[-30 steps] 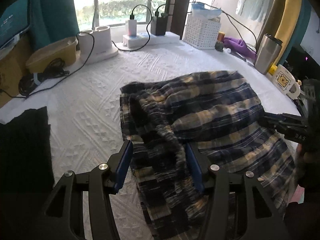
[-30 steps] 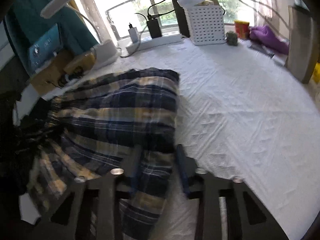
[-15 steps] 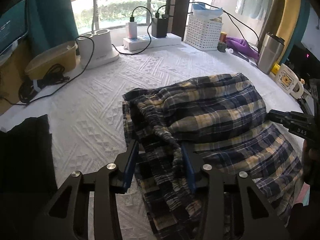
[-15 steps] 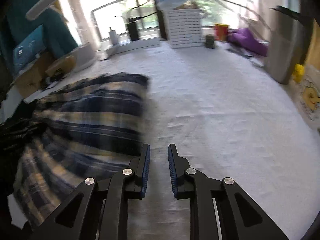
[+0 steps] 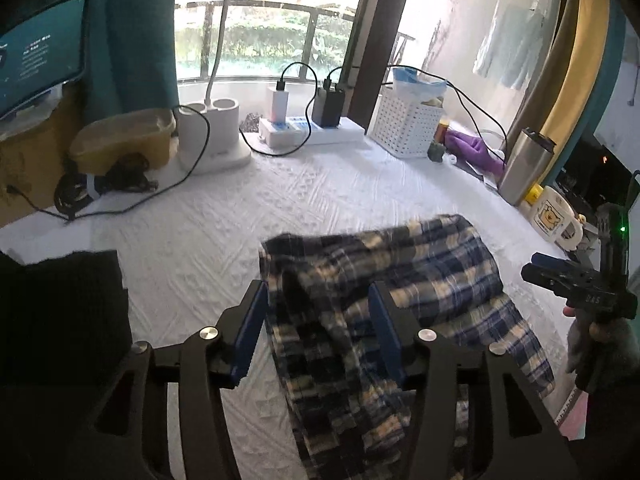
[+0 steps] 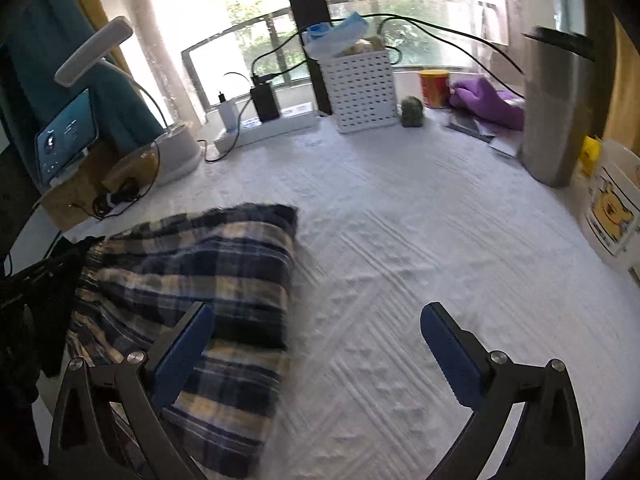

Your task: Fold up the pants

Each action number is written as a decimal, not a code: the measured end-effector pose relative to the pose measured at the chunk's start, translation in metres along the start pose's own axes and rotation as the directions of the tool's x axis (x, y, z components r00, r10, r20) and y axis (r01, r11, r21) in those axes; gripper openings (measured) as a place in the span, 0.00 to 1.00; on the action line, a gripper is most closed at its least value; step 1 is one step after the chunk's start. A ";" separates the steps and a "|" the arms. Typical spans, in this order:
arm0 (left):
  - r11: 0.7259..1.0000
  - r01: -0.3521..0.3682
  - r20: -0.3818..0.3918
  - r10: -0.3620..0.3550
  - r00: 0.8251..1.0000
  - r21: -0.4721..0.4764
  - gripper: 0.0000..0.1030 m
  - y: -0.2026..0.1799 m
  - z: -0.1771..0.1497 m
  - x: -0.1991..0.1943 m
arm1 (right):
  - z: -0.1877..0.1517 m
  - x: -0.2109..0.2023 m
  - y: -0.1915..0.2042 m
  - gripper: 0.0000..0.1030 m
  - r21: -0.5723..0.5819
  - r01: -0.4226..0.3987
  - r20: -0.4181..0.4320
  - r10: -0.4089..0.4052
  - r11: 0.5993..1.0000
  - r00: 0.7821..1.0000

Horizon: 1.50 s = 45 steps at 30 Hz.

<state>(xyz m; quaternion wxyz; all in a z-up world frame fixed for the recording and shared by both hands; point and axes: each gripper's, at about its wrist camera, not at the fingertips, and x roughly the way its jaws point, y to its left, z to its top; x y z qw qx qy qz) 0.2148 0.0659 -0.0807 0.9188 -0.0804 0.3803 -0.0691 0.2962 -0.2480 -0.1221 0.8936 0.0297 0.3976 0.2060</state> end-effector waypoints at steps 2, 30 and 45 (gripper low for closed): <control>1.000 0.008 0.003 -0.008 1.000 0.000 0.53 0.000 0.004 0.003 | 0.005 0.001 0.005 1.00 -0.022 -0.007 0.010 0.007 1.000 1.000; 0.998 0.037 -0.095 -0.032 0.995 0.056 0.22 0.004 0.023 0.074 | 0.051 0.087 0.022 0.19 -0.062 -0.159 -0.087 0.154 0.985 0.984; 0.996 0.085 -0.098 -0.085 0.992 -0.002 0.24 0.028 0.010 0.079 | 0.057 0.107 0.017 0.38 -0.051 -0.073 -0.078 0.069 0.996 0.995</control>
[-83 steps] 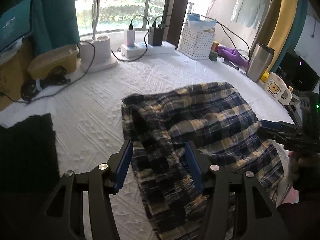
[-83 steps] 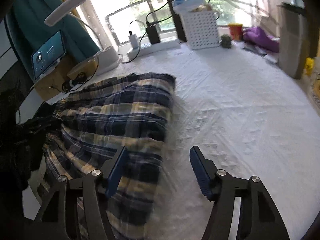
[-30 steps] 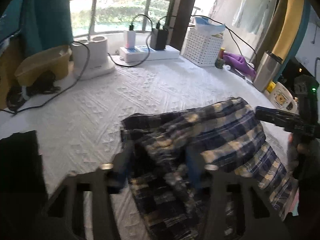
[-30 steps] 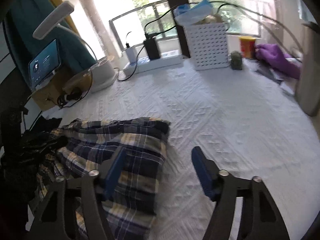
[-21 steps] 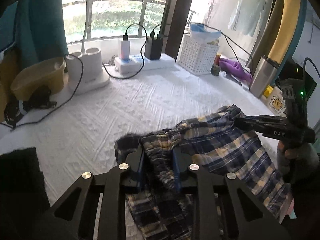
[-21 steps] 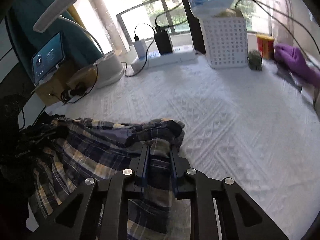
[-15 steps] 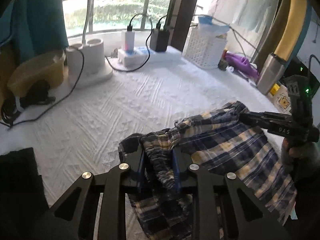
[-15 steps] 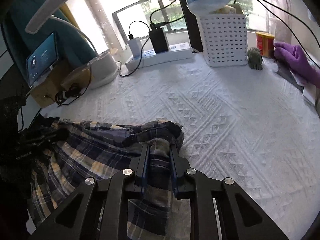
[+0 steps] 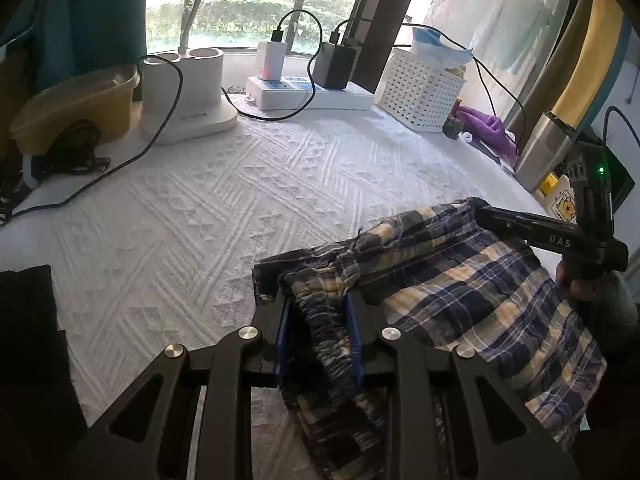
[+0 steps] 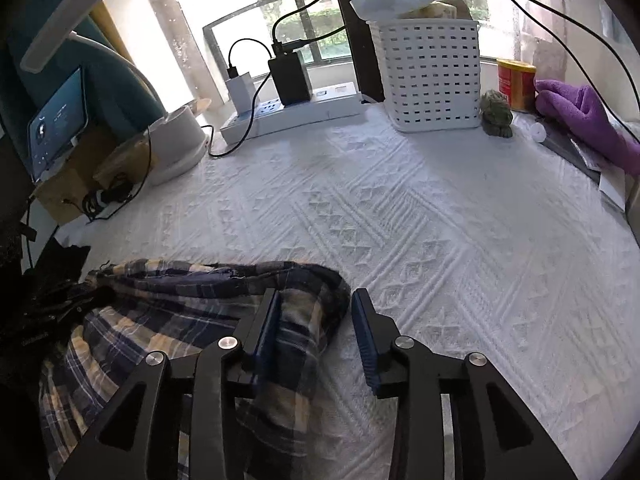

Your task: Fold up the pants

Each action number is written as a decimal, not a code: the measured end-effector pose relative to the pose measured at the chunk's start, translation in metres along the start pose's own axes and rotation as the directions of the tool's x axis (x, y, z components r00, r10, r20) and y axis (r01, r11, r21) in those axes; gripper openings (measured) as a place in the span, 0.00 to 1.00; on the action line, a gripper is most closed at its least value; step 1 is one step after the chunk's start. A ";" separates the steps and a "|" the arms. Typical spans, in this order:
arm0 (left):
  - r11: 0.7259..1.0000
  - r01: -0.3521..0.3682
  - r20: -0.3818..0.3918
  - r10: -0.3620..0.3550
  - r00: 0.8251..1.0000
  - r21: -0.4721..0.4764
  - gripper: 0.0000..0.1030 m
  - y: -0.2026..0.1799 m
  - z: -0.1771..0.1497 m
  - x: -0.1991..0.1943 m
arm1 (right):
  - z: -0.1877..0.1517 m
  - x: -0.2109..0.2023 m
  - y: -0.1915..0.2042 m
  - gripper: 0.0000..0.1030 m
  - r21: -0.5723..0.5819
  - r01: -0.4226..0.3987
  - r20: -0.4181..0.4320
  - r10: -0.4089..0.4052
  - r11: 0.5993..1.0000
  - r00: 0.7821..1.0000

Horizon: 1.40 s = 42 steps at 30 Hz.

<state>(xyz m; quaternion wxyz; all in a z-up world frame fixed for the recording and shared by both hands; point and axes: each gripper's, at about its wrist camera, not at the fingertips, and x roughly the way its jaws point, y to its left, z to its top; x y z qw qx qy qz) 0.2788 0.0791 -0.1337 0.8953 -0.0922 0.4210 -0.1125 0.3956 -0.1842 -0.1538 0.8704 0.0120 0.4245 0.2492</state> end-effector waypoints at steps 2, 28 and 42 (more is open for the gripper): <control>1.000 0.002 -0.008 -0.003 1.000 -0.020 0.26 0.001 0.002 -0.002 | 0.000 -0.001 0.000 0.44 0.000 0.023 0.007 -0.023 1.000 1.000; 0.990 0.010 0.070 0.000 0.998 -0.140 0.59 -0.021 -0.018 -0.081 | -0.071 -0.088 0.010 0.52 0.015 0.027 0.059 -0.028 1.000 0.998; 0.987 -0.153 -0.092 0.149 0.985 -0.039 0.64 -0.057 -0.072 -0.060 | -0.109 -0.095 0.040 0.57 -0.057 0.022 0.011 -0.022 0.998 1.000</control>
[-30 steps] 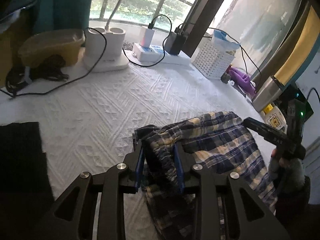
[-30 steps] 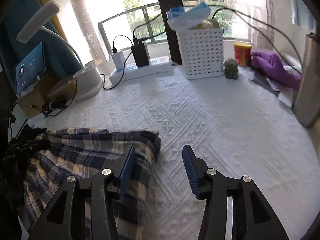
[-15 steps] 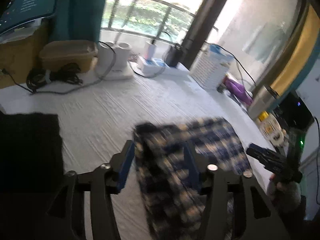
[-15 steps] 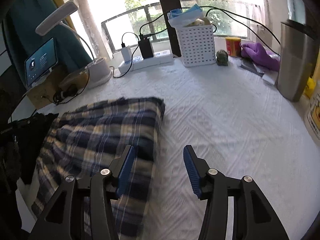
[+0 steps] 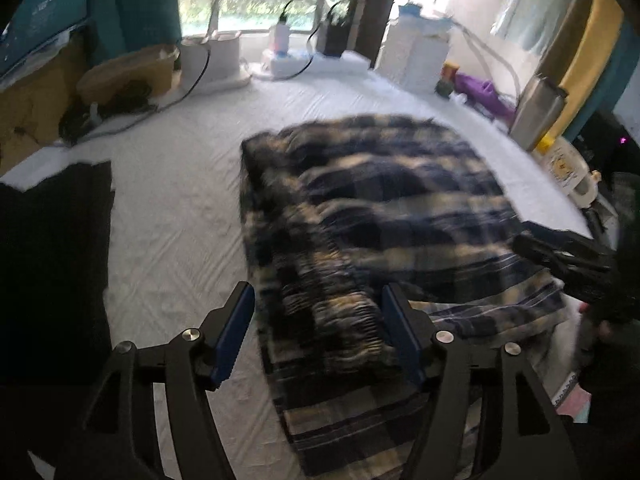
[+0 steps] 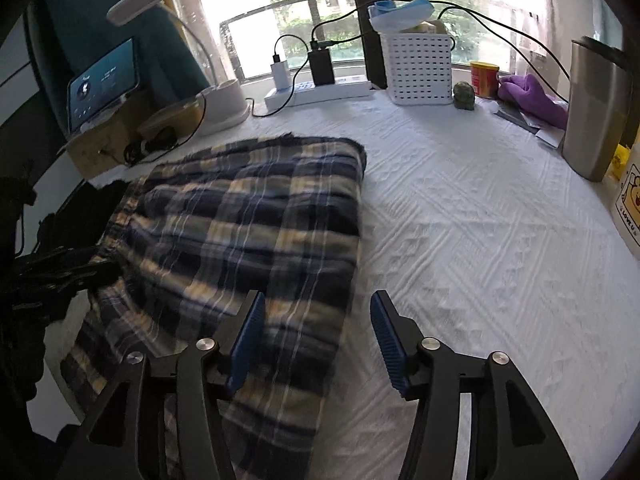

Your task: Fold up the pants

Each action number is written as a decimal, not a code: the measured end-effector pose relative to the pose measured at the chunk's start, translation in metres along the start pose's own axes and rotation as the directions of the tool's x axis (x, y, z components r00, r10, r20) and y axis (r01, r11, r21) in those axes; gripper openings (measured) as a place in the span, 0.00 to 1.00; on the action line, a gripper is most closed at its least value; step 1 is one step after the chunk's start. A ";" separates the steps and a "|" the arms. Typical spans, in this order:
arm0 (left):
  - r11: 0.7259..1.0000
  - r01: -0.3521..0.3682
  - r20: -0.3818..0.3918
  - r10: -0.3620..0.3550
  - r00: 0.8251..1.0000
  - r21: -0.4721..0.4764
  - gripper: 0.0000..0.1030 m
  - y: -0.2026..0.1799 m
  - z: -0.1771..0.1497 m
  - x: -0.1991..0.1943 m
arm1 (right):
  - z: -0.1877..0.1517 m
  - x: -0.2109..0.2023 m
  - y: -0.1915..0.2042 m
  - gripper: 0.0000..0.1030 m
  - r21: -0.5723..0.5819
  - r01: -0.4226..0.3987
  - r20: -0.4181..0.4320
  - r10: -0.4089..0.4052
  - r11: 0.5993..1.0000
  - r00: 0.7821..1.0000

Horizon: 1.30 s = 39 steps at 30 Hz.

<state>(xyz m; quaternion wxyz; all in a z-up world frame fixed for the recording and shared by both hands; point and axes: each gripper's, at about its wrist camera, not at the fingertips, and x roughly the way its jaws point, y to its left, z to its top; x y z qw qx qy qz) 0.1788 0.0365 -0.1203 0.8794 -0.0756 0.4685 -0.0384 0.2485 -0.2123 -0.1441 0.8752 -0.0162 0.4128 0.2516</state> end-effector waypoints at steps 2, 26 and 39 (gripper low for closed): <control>1.000 0.007 -0.007 -0.007 1.000 -0.006 0.66 0.003 -0.004 0.004 | -0.005 -0.001 0.002 0.58 -0.008 0.001 -0.006 -0.001 1.000 1.000; 0.999 0.033 0.007 -0.033 0.999 -0.016 0.68 0.024 -0.012 0.000 | -0.067 -0.034 0.009 0.68 -0.112 0.105 0.017 -0.104 0.988 0.994; 1.000 0.005 0.013 -0.005 1.000 0.003 0.67 0.023 0.002 -0.020 | -0.053 -0.057 -0.012 0.69 -0.062 0.106 0.031 -0.104 0.992 0.994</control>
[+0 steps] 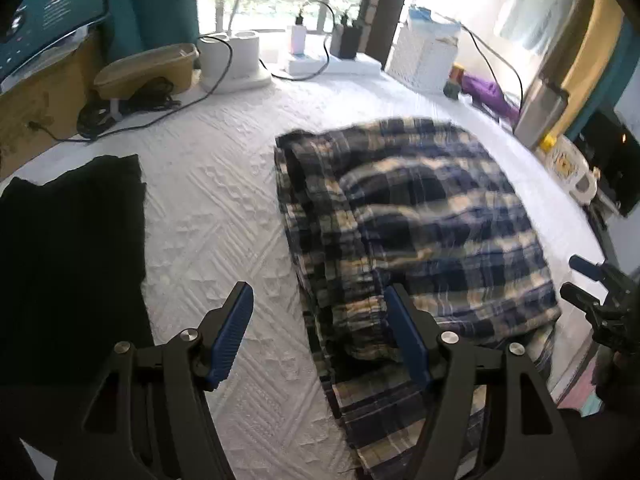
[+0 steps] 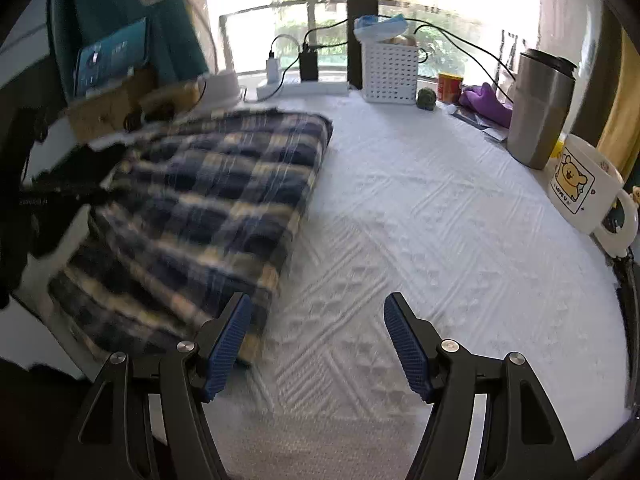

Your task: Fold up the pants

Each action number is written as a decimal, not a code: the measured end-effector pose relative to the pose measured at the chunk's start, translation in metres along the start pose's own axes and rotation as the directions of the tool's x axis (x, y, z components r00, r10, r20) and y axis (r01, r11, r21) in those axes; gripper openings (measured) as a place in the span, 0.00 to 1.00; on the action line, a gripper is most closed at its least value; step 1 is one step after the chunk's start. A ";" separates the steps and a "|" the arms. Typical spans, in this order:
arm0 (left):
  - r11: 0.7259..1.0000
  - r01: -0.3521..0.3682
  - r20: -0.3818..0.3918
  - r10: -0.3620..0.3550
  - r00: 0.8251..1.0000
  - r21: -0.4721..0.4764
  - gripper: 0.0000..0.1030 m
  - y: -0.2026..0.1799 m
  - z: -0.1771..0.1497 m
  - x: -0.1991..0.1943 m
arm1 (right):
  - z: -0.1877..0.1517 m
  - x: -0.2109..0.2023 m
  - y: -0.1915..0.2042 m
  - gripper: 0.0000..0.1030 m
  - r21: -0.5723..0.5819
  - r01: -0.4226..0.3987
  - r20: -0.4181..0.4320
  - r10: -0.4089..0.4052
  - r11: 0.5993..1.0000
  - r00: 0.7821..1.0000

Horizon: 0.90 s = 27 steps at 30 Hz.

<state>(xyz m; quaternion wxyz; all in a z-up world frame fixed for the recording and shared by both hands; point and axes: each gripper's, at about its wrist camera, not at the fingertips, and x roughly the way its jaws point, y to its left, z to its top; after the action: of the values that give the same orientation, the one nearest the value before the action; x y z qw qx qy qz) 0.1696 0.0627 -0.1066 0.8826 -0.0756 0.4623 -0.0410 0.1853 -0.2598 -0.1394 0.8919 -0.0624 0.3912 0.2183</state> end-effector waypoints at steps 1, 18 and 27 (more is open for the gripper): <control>1.000 0.004 0.008 -0.004 1.000 -0.018 0.67 0.003 0.002 -0.002 | 0.003 0.000 -0.001 0.69 0.006 -0.004 0.005 0.004 1.000 1.000; 0.993 0.075 0.001 -0.075 0.997 -0.089 0.75 0.004 0.034 0.032 | 0.057 0.032 -0.014 0.69 0.036 -0.074 0.051 0.072 0.997 0.996; 0.993 0.074 -0.046 -0.078 0.996 -0.090 0.83 -0.002 0.043 0.061 | 0.066 0.054 -0.030 0.69 0.081 -0.065 0.015 0.064 0.995 0.998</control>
<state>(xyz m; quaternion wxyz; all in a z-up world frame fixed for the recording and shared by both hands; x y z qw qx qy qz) 0.2396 0.0566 -0.1310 0.8643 -0.1311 0.4823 -0.0560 0.2749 -0.2500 -0.1347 0.8886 -0.0121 0.3958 0.2313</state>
